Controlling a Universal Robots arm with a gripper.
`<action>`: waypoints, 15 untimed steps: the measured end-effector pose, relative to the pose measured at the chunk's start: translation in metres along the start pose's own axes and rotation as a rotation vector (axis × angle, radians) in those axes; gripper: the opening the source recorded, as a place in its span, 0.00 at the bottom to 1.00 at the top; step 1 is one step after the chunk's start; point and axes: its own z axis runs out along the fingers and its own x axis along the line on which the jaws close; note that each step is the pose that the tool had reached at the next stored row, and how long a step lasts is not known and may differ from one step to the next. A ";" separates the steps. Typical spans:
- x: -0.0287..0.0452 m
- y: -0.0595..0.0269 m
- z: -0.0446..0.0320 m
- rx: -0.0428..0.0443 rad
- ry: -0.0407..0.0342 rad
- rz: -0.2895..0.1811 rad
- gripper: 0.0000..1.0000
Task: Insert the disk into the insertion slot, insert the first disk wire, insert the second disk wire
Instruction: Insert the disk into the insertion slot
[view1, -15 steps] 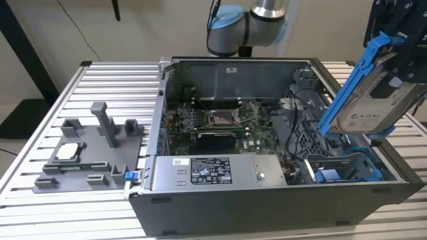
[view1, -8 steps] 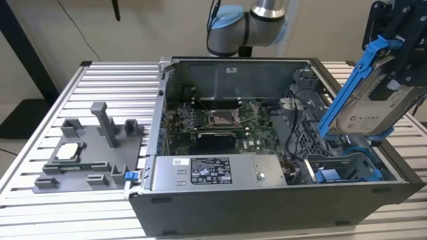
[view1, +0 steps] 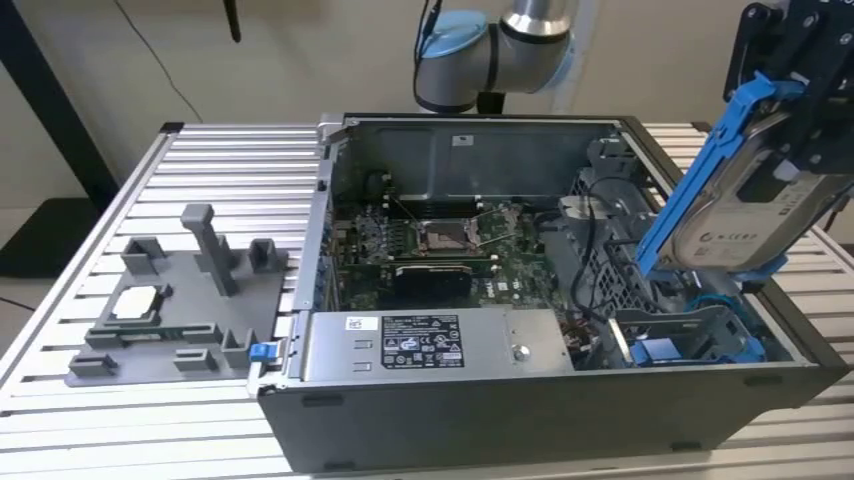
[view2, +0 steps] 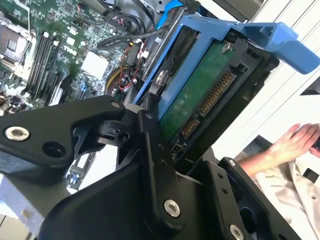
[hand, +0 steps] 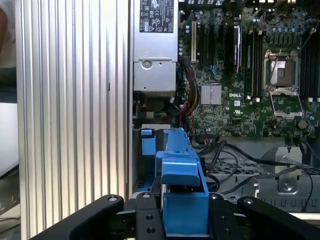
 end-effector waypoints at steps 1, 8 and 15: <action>0.0000 0.0000 0.0006 0.0005 0.0002 0.000 0.00; 0.0001 0.0000 0.0094 0.0107 0.0000 0.000 0.00; 0.0028 0.0011 0.0150 0.0113 -0.0002 0.000 0.00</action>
